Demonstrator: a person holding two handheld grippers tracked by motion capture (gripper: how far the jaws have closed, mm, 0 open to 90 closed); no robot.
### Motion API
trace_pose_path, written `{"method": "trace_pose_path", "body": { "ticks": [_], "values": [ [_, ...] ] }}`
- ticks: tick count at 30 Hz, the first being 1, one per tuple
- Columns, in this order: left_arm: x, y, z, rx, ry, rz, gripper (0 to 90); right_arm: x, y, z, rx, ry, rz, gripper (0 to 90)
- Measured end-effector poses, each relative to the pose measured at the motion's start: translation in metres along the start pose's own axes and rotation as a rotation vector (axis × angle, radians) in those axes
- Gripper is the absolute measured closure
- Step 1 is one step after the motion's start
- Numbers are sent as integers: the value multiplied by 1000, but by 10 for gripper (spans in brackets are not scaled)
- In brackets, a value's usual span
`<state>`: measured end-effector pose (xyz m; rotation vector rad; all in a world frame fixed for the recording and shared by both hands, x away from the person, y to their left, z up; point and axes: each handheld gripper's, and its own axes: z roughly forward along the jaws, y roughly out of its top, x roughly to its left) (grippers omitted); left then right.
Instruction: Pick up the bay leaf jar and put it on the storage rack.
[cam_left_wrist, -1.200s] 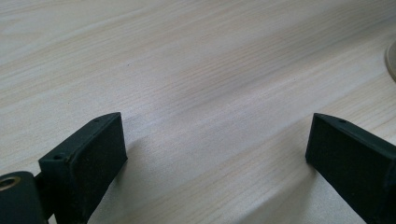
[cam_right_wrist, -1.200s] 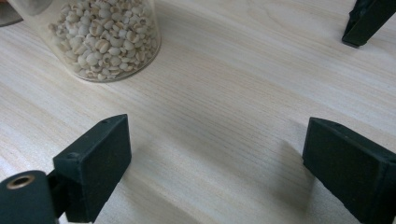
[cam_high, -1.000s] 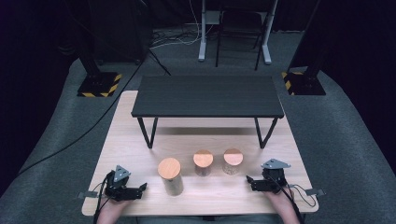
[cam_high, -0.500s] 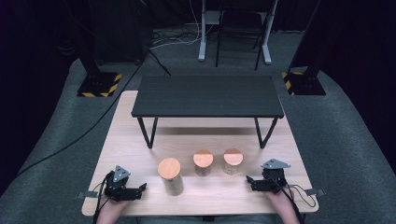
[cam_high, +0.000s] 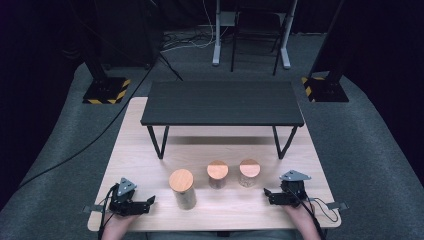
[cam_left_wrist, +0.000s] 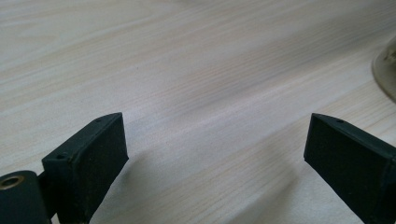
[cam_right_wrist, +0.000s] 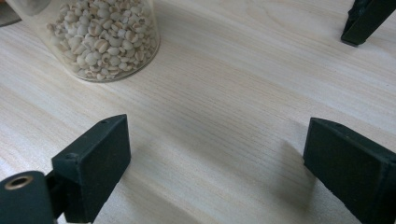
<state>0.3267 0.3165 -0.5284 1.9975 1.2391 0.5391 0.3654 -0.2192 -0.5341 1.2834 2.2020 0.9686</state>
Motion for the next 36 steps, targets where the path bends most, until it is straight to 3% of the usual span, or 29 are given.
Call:
{"method": "trace_pose_path", "body": {
  "ticks": [11,23,36],
  "values": [
    [-6,12,-16,-35,9,22,74,0,0,0,1,0,0,67],
    [-11,19,-27,-73,-26,17,73,0,0,0,0,0,0,67],
    [-14,26,-40,-88,-35,19,75,0,0,0,0,0,0,66]
  ]
}}
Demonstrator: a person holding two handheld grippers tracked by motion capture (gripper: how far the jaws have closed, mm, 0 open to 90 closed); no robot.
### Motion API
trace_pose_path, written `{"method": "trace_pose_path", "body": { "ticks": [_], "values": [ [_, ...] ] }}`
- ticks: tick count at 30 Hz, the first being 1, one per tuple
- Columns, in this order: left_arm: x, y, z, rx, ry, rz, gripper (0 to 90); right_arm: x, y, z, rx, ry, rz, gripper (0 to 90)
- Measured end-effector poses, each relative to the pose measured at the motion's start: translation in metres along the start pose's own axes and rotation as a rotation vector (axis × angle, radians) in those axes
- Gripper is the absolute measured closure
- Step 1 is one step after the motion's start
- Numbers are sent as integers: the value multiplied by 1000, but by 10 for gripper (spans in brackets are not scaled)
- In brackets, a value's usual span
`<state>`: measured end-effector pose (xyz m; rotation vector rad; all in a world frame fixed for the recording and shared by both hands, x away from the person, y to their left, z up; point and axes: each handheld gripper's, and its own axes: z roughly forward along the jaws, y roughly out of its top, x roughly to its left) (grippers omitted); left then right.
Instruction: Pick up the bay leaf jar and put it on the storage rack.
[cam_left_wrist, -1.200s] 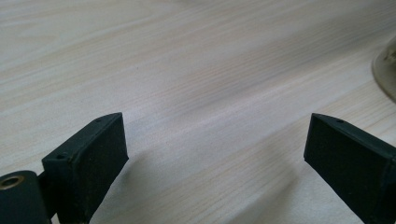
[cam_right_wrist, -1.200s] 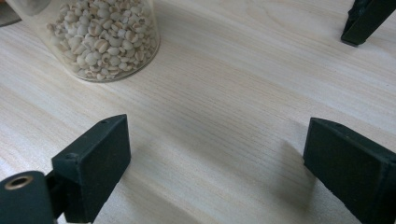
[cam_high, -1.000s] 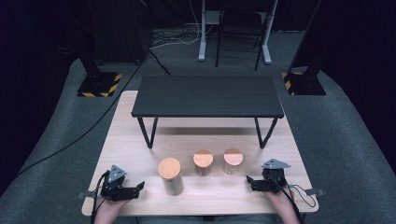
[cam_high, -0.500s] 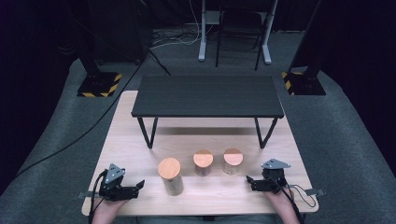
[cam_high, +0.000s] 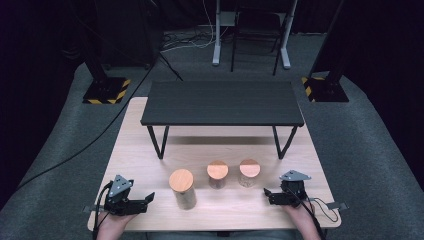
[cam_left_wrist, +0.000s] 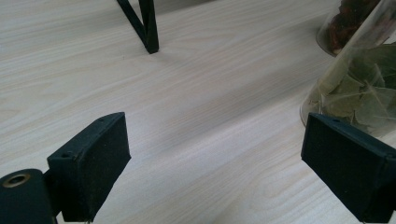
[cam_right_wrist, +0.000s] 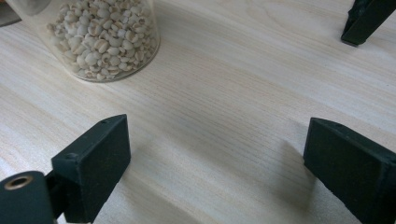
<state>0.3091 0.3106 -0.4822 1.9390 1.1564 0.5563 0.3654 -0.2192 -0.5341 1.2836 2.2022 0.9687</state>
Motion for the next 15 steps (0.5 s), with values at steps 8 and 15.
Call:
{"method": "trace_pose_path", "body": {
  "ticks": [8,15],
  "values": [
    [0,3,-4,5,0,1,75,0,0,0,0,1,0,66],
    [0,6,-7,-7,0,5,76,0,0,0,1,1,-1,64]
  ]
}}
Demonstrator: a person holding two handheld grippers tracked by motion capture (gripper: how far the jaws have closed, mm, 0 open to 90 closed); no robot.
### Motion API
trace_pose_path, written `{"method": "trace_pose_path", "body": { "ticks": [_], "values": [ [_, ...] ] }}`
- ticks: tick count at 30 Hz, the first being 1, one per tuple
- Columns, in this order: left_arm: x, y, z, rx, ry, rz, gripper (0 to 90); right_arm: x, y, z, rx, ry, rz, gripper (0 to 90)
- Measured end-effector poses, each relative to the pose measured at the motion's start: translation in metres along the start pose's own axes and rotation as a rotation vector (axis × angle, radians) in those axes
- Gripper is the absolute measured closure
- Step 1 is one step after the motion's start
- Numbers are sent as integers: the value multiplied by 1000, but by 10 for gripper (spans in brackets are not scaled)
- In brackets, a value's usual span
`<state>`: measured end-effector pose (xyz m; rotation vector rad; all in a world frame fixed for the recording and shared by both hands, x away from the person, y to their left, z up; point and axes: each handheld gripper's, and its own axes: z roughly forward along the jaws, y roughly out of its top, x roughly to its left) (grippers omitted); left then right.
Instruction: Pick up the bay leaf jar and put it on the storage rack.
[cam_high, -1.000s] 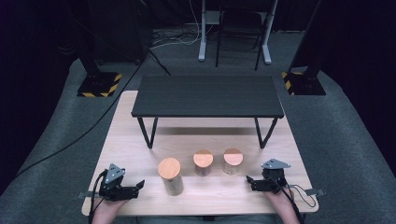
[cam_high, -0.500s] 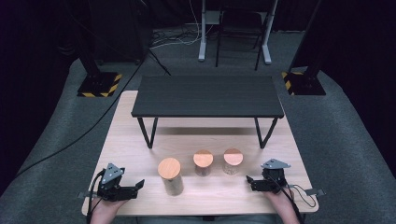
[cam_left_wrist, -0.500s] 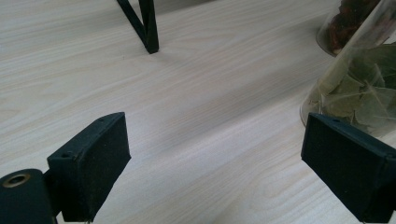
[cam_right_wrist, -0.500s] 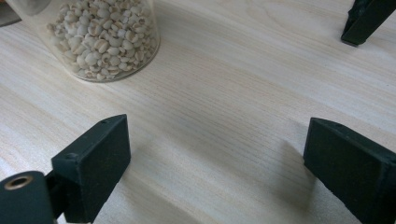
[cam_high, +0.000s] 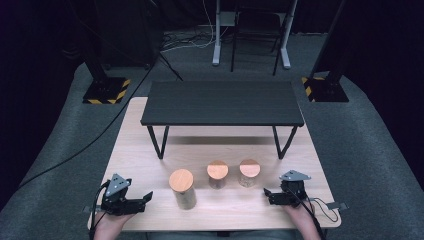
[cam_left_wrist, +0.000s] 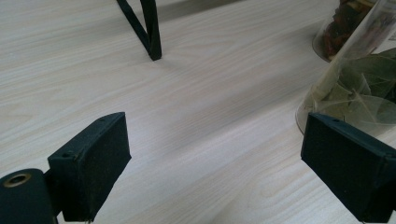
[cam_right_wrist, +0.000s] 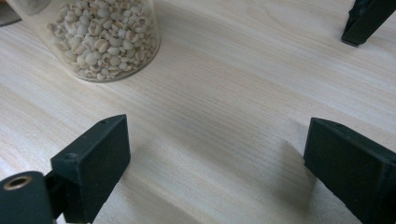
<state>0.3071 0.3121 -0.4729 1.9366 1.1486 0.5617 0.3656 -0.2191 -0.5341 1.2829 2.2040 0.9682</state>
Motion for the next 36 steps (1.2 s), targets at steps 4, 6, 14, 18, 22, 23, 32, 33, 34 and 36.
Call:
{"method": "trace_pose_path", "body": {
  "ticks": [4,6,14,18,22,23,32,33,34,36],
  "values": [
    [-1,1,-1,-7,-3,-2,76,0,0,0,0,0,0,64],
    [-2,1,0,-5,-5,1,77,0,0,0,0,0,0,64],
    [-7,6,-3,-10,-30,10,78,0,0,0,0,0,0,64],
    [-10,8,-6,-18,-45,10,78,0,0,0,0,0,0,64],
    [-15,11,-7,-25,-62,19,77,0,0,0,0,0,0,64],
    [-15,11,-7,-25,-62,19,78,0,0,0,0,0,0,63],
    [-27,19,-10,-40,-96,51,78,0,0,0,0,0,-1,63],
    [-29,20,-10,-41,-99,53,77,0,0,0,0,0,0,63],
    [-29,20,-10,-41,-99,53,77,0,0,0,0,0,0,63],
    [-32,21,-10,-41,-108,60,77,0,0,0,0,0,-1,63]
  ]
}}
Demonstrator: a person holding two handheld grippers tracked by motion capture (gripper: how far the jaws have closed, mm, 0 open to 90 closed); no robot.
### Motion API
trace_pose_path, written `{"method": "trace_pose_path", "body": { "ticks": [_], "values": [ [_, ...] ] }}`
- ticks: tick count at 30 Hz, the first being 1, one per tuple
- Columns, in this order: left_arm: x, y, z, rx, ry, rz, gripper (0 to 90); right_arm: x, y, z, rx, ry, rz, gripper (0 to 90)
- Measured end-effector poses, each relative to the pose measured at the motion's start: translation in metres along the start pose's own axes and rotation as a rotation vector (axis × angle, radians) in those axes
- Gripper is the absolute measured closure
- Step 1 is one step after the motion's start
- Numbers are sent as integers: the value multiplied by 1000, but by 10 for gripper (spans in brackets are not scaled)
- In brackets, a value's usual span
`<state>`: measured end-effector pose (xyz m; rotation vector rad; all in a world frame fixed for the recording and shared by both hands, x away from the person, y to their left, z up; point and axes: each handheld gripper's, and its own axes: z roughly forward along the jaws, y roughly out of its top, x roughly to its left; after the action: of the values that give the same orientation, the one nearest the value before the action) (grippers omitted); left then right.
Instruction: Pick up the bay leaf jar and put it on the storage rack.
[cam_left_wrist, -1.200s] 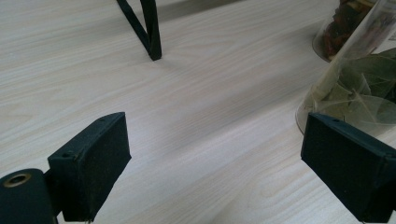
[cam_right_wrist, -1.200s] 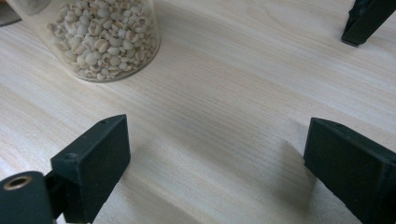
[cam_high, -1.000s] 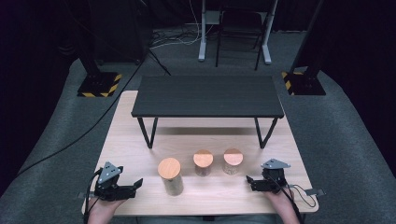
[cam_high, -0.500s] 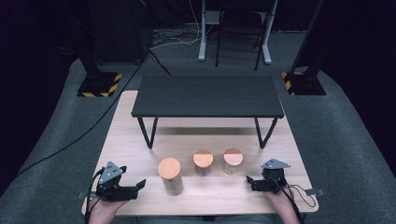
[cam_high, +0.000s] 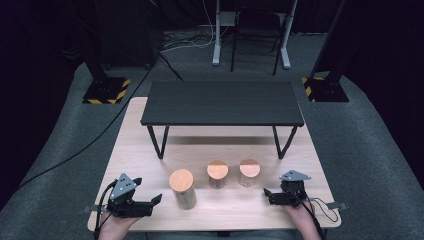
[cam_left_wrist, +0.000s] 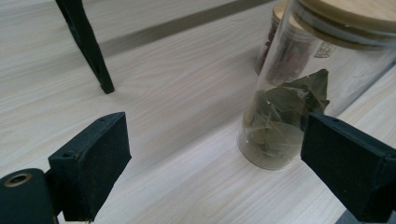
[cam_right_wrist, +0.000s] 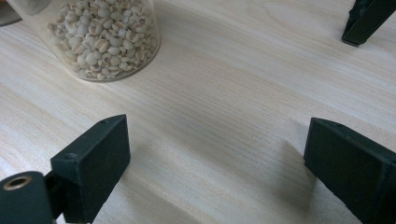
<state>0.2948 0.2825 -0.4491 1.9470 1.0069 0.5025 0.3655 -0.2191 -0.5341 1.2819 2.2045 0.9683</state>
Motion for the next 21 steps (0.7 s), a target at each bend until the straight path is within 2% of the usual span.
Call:
{"method": "trace_pose_path", "body": {
  "ticks": [21],
  "values": [
    [-27,10,12,-10,-91,47,75,0,0,0,0,0,0,63]
  ]
}}
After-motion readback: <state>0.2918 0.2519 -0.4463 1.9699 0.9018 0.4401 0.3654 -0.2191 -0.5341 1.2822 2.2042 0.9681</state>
